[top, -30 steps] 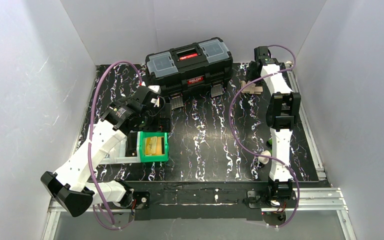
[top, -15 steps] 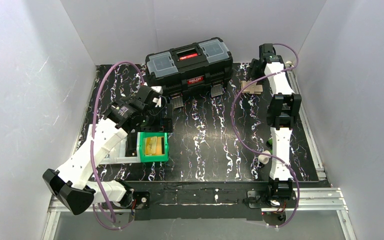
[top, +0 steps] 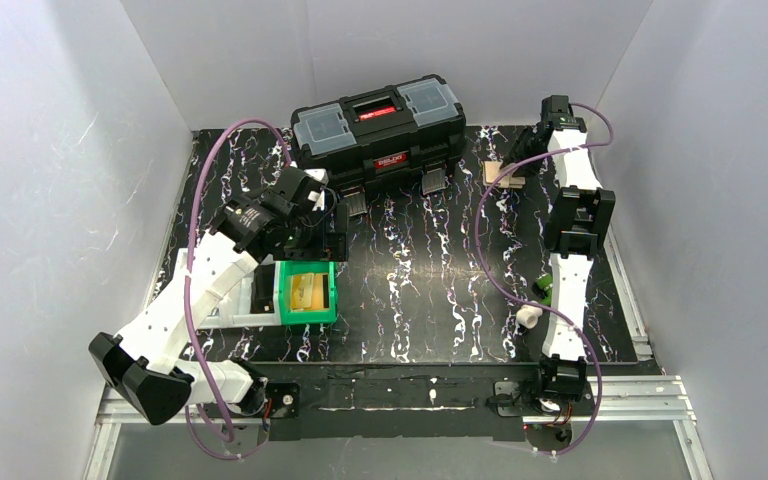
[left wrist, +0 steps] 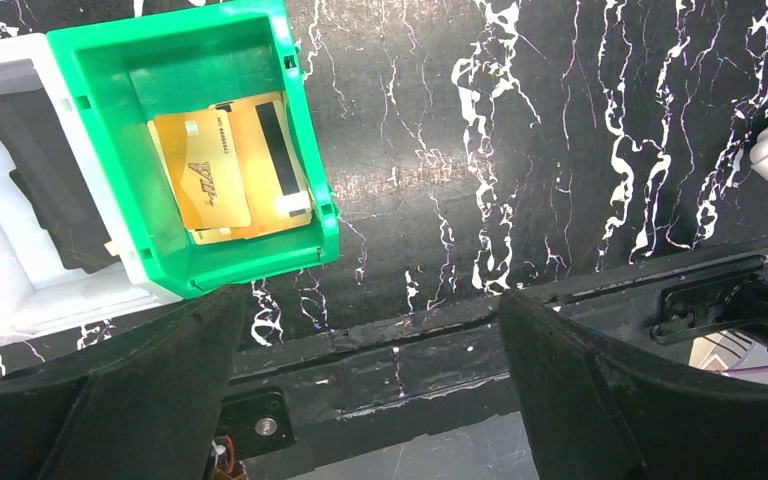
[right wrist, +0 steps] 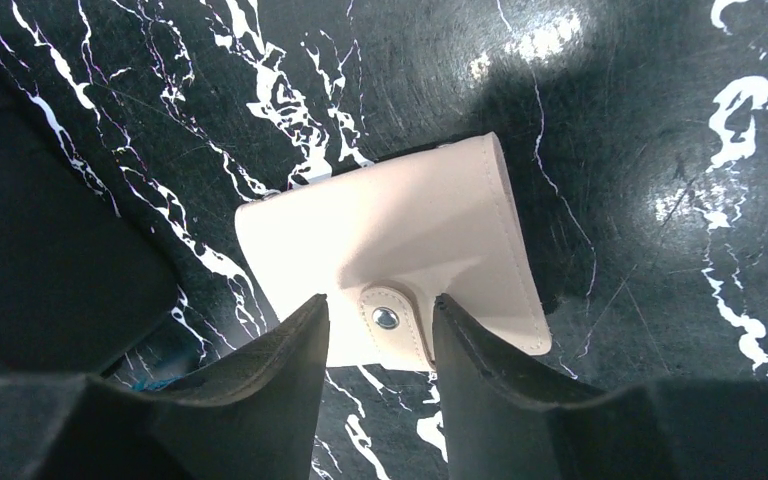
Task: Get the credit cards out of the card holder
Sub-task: Move the card holder to the center of the board.
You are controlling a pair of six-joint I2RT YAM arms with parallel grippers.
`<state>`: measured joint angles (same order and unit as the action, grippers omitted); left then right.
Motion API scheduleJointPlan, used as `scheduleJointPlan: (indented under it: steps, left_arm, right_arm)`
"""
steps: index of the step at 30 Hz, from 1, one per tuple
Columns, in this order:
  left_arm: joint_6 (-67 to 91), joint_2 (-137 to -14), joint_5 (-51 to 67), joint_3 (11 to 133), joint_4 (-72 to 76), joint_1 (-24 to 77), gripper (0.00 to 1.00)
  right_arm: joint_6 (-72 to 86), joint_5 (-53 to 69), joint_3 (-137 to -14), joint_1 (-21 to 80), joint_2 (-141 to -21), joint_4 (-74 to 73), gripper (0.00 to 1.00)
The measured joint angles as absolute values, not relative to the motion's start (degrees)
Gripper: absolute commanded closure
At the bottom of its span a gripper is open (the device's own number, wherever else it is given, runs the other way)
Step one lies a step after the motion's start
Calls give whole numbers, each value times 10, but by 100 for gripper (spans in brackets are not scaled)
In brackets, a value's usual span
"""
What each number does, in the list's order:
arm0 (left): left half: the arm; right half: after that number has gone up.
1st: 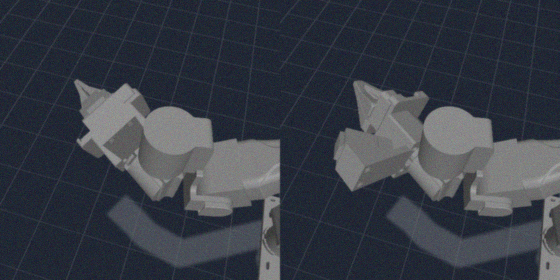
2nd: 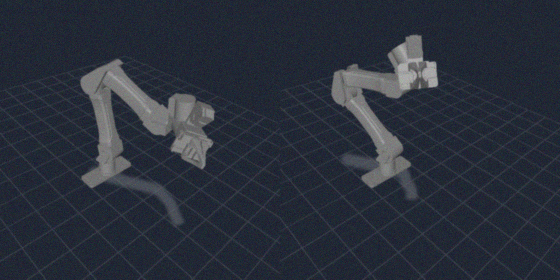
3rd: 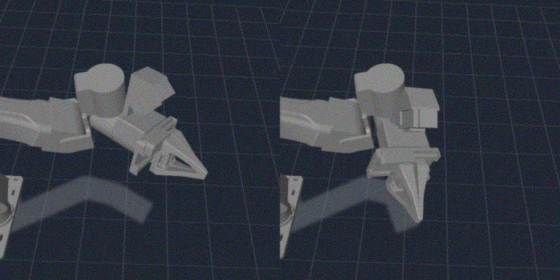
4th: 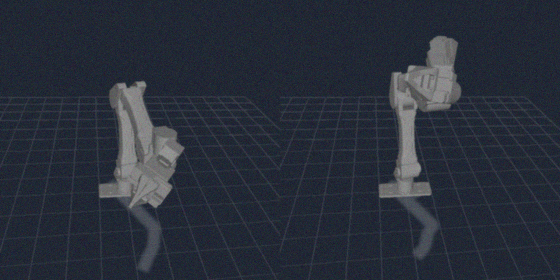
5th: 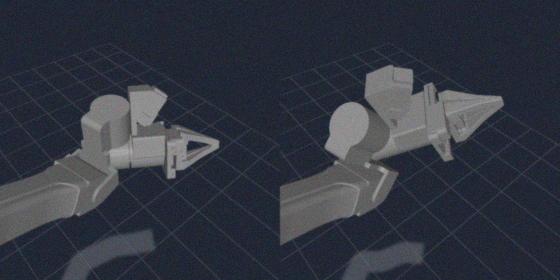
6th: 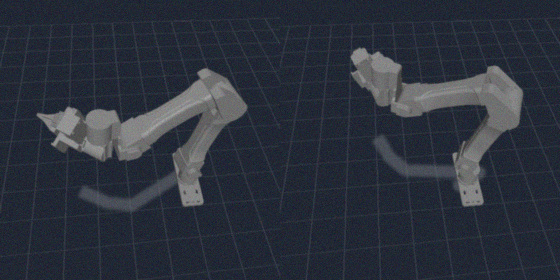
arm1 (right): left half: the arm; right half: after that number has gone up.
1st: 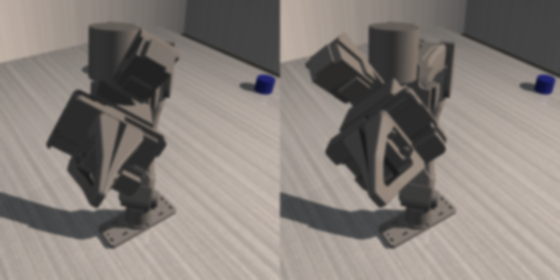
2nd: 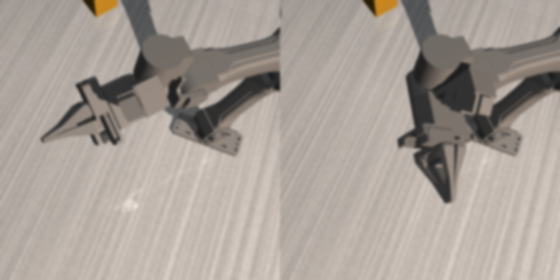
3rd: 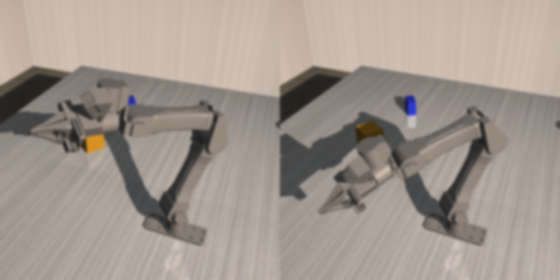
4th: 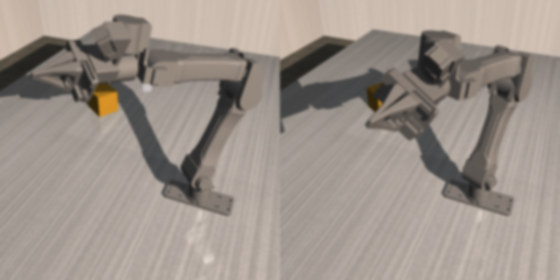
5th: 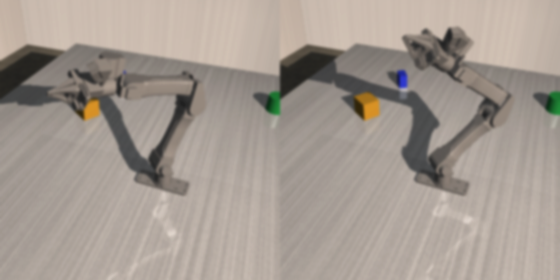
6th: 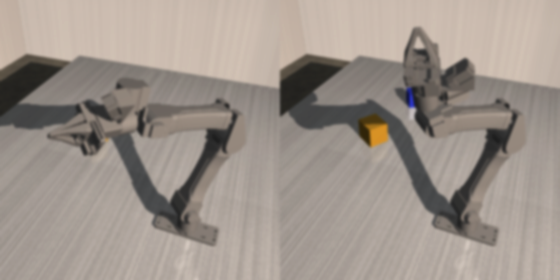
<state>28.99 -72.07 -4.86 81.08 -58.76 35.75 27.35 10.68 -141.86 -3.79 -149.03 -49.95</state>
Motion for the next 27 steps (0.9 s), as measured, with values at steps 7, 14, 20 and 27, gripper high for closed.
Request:
scheduleJointPlan:
  steps: [7, 14, 20, 27]
  left_arm:
    - [290, -729, -41, 815, -587, 357, 2]
    - [292, -731, -35, 815, -587, 357, 2]
    - [295, -731, -29, 815, -587, 357, 2]
    - [299, -731, -25, 815, -587, 357, 2]
  right_arm:
    - [272, 91, -1411, -32, -1486, -501, 57]
    - [250, 60, -1399, -8, -1476, -512, 59]
    - [235, 30, -1395, 35, -1469, -543, 63]
    - [226, 15, -1388, 63, -1462, -571, 76]
